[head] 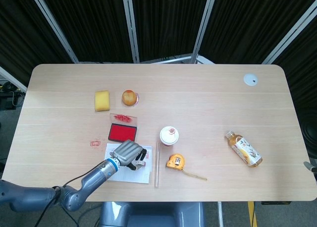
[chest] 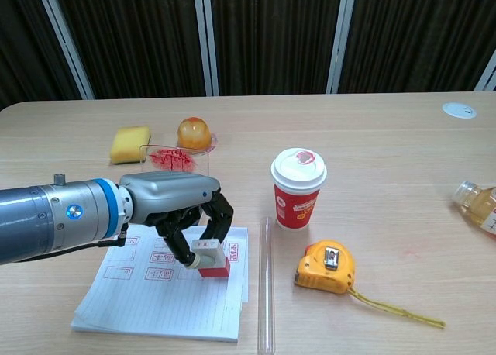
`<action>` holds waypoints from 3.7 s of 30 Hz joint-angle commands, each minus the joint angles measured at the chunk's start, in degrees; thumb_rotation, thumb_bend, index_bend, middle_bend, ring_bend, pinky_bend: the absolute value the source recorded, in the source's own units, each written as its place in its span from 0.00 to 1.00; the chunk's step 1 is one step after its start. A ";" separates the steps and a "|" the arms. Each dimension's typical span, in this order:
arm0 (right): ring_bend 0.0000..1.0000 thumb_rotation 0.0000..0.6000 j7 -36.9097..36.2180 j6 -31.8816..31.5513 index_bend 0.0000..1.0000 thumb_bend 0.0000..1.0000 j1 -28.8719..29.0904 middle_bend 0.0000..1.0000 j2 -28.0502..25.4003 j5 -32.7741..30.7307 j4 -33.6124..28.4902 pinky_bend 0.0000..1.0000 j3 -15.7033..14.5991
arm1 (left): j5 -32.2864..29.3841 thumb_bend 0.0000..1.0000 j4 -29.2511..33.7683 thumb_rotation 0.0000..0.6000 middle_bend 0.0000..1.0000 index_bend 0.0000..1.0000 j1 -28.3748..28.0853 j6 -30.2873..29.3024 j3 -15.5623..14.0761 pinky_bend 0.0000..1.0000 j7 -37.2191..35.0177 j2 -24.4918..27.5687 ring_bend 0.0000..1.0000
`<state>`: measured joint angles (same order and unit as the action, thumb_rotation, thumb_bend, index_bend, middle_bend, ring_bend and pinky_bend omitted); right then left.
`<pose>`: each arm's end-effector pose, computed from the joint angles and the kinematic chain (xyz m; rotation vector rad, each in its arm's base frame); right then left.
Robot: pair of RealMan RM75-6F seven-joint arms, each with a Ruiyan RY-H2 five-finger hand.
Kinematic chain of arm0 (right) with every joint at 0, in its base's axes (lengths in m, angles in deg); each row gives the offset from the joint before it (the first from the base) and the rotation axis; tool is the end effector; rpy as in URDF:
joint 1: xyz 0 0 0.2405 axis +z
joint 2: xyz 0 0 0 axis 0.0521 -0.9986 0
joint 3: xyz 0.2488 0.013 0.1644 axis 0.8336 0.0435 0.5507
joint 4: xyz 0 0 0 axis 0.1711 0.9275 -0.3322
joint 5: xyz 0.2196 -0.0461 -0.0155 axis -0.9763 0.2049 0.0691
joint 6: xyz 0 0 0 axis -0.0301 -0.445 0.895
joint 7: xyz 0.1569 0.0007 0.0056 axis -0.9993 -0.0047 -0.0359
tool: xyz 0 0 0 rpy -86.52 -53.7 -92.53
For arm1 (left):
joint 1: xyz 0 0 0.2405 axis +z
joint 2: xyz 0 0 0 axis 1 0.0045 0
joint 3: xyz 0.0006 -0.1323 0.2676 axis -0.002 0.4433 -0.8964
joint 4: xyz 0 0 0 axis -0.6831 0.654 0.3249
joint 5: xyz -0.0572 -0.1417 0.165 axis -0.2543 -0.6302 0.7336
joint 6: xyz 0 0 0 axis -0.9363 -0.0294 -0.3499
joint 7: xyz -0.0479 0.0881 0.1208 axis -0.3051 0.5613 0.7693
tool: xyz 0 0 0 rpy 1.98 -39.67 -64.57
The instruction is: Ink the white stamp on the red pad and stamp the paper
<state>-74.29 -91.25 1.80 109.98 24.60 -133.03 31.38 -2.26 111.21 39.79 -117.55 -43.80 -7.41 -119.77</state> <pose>-0.3986 -0.2118 0.2514 1.2075 -0.8513 0.5783 -0.1287 0.3270 -0.1122 -2.2575 -1.0907 -0.7772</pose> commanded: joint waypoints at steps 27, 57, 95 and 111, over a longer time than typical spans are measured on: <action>0.00 1.00 -0.49 0.00 0.00 0.00 -0.11 0.00 -0.11 -0.09 0.29 0.00 0.11 | -3.57 0.36 -4.26 1.00 0.59 0.60 -1.64 -0.56 -0.38 0.86 1.40 -3.84 0.82; 0.00 1.00 -0.53 0.16 0.00 0.00 -0.10 0.00 -0.05 -0.09 0.46 0.00 0.09 | -2.68 0.36 -8.85 1.00 0.59 0.60 -0.96 0.61 -1.34 0.86 -0.45 -6.05 0.82; 0.00 1.00 -0.15 -0.50 0.00 0.00 -0.30 0.00 -0.17 0.56 -0.28 0.00 -0.05 | 0.70 0.36 4.03 1.00 0.59 0.60 0.09 -1.18 3.78 0.86 -6.40 5.84 0.82; 0.00 1.00 -0.50 -1.26 0.00 0.00 -0.61 0.00 -0.71 1.77 -1.44 0.00 -0.31 | -1.02 0.36 -4.38 1.00 0.59 0.60 6.01 -1.22 1.27 0.86 -14.91 12.99 0.82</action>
<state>-74.81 -92.53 1.19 109.26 26.35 -134.46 31.09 -2.95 108.88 44.66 -119.24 -41.81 -20.67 -107.17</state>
